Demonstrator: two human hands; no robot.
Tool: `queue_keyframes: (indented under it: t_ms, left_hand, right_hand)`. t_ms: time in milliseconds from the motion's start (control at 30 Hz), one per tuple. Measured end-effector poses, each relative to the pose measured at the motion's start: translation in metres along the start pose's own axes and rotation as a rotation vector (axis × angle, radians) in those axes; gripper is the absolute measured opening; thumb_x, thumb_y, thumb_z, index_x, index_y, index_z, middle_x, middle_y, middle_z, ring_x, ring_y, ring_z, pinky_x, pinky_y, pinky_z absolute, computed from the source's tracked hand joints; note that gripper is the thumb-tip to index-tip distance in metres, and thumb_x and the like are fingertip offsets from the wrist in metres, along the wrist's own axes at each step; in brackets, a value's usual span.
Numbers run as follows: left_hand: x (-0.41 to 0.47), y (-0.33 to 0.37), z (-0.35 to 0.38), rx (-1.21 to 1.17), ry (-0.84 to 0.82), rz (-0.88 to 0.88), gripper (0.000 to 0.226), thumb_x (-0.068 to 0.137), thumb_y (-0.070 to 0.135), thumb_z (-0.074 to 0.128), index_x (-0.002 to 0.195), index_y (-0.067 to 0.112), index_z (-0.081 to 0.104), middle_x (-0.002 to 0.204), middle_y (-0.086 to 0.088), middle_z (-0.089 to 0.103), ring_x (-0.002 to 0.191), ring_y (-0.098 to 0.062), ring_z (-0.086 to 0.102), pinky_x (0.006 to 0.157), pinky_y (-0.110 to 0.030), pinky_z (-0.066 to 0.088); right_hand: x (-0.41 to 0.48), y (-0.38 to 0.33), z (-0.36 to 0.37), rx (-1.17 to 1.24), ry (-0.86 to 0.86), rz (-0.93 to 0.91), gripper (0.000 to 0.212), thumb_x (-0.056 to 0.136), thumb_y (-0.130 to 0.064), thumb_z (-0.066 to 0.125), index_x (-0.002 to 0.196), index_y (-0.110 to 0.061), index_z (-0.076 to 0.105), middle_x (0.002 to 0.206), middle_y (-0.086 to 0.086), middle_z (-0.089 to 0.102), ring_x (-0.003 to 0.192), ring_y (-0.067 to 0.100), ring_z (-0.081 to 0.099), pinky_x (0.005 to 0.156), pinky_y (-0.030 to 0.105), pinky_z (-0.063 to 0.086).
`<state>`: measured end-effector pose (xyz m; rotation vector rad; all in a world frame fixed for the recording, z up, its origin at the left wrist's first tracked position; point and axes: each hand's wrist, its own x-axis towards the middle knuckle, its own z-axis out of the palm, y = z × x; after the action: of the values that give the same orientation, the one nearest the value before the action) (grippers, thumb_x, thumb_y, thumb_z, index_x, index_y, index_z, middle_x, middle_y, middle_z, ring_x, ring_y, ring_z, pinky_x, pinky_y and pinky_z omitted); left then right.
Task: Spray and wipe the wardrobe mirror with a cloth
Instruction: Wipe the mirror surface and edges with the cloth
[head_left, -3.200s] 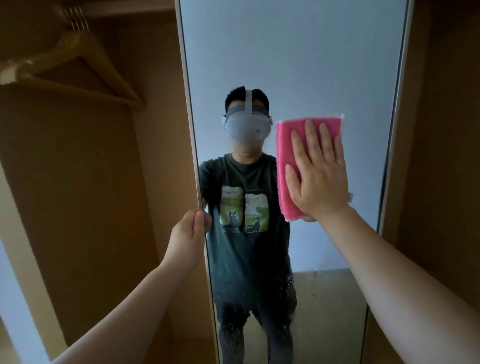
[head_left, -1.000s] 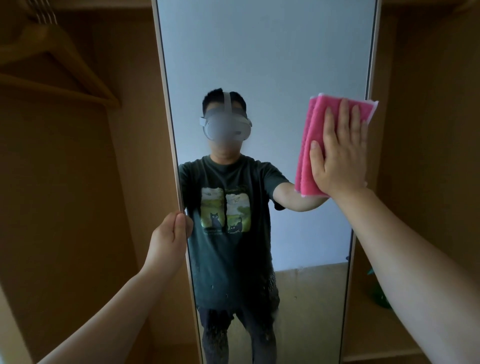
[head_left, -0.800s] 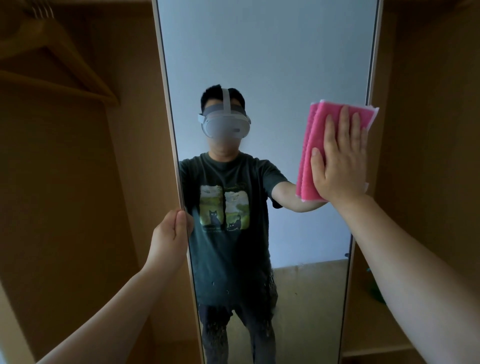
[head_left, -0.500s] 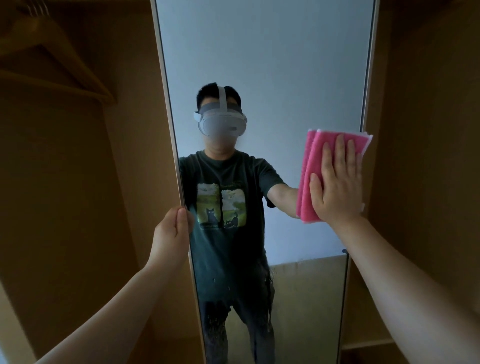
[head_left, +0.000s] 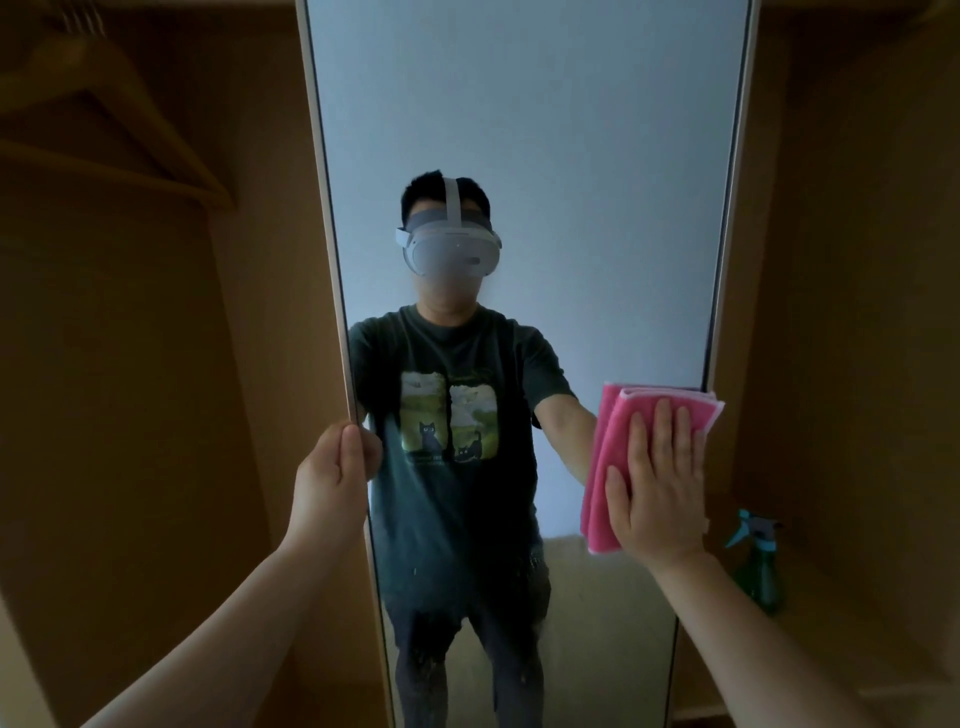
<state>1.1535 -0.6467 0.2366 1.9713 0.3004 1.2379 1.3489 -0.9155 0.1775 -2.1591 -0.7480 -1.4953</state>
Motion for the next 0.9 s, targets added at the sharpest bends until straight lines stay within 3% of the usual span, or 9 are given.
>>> queue_keyframes:
  t_ms: [233,367,500,700,833,900]
  left_hand:
    - [-0.007,0.003,0.011,-0.014,0.119,-0.065,0.037,0.102,0.034,0.032,0.076,0.023,0.056,0.066,0.002,0.058,0.058,0.002,0.056,0.049,-0.017,0.041]
    - [-0.01,0.004,0.016,-0.024,0.17,-0.132,0.04,0.101,0.037,0.03,0.085,0.016,0.061,0.077,-0.006,0.064,0.071,-0.019,0.063,0.058,-0.039,0.052]
    - [-0.014,0.005,0.017,-0.02,0.152,-0.167,0.043,0.101,0.039,0.029,0.093,0.014,0.063,0.086,-0.01,0.067,0.082,-0.026,0.065,0.072,-0.045,0.056]
    - [-0.021,0.003,0.016,-0.06,0.119,-0.204,0.041,0.1,0.041,0.03,0.085,0.02,0.061,0.078,-0.004,0.066,0.073,-0.018,0.064,0.064,-0.039,0.055]
    - [-0.024,-0.001,0.017,-0.13,0.083,-0.226,0.043,0.099,0.044,0.03,0.066,0.04,0.058,0.062,0.015,0.061,0.055,0.003,0.054,0.05,-0.016,0.046]
    - [-0.029,-0.006,0.019,-0.154,0.078,-0.23,0.044,0.097,0.046,0.03,0.062,0.041,0.056,0.058,0.017,0.059,0.052,0.004,0.052,0.047,-0.015,0.044]
  right_hand:
    - [0.001,-0.004,-0.002,0.058,0.011,0.018,0.065,0.1,-0.043,0.024,0.156,-0.014,0.007,0.161,0.013,0.009,0.148,0.037,0.009,0.121,0.052,0.006]
    - [0.004,-0.007,-0.003,0.101,0.045,0.024,0.064,0.099,-0.042,0.026,0.155,-0.012,0.012,0.161,0.015,0.011,0.149,0.036,0.009,0.121,0.052,0.004]
    - [0.006,-0.006,-0.003,0.151,0.091,0.025,0.063,0.097,-0.039,0.034,0.151,-0.008,0.025,0.158,0.019,0.022,0.148,0.037,0.012,0.12,0.054,0.008]
    - [0.008,-0.006,-0.004,0.129,0.111,0.004,0.061,0.097,-0.037,0.035,0.149,-0.006,0.027,0.156,0.022,0.025,0.147,0.039,0.014,0.119,0.056,0.01]
    - [0.009,-0.008,0.0,0.071,0.15,-0.009,0.06,0.098,-0.035,0.032,0.15,-0.005,0.025,0.155,0.024,0.027,0.145,0.041,0.018,0.118,0.058,0.013]
    - [0.008,-0.009,0.002,0.062,0.168,-0.003,0.06,0.098,-0.033,0.033,0.15,-0.005,0.024,0.154,0.025,0.027,0.144,0.042,0.019,0.118,0.057,0.013]
